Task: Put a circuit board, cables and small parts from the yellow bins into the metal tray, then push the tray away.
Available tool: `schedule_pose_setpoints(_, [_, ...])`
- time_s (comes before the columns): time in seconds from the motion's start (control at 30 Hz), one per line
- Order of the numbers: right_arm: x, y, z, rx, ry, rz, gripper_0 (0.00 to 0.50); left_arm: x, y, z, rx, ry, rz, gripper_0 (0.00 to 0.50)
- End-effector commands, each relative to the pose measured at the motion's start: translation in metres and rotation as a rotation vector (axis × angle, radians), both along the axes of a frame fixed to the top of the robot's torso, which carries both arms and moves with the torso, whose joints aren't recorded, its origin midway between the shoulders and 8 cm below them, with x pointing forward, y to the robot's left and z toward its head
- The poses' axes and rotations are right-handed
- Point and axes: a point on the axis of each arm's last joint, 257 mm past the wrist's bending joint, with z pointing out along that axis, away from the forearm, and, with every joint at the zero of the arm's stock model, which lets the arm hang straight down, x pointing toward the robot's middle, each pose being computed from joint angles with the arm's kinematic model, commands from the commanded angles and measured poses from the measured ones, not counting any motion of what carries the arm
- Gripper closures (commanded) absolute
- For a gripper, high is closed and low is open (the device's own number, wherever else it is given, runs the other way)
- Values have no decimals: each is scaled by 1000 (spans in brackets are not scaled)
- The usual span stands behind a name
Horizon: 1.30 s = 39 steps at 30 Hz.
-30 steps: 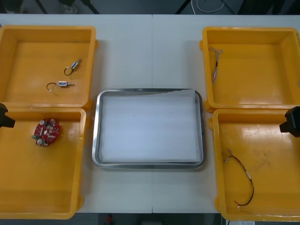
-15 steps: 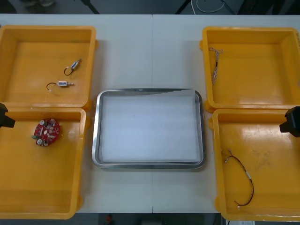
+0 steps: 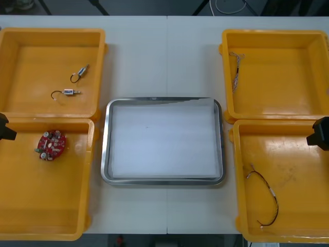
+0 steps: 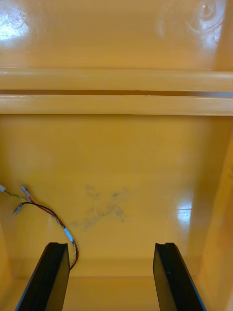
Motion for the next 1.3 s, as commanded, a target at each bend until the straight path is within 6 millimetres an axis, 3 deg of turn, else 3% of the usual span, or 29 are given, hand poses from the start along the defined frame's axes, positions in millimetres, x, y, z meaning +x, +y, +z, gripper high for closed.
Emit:
schedule_pose_setpoints(0.03, [-1, -14, 13, -36, -28, -33, 0, -1, 10, 7, -13, -23, 95, 0])
schedule_pose_setpoints(1.3, [-1, -14, 13, -36, -28, -33, 0, -1, 10, 7, -13, -23, 95, 0])
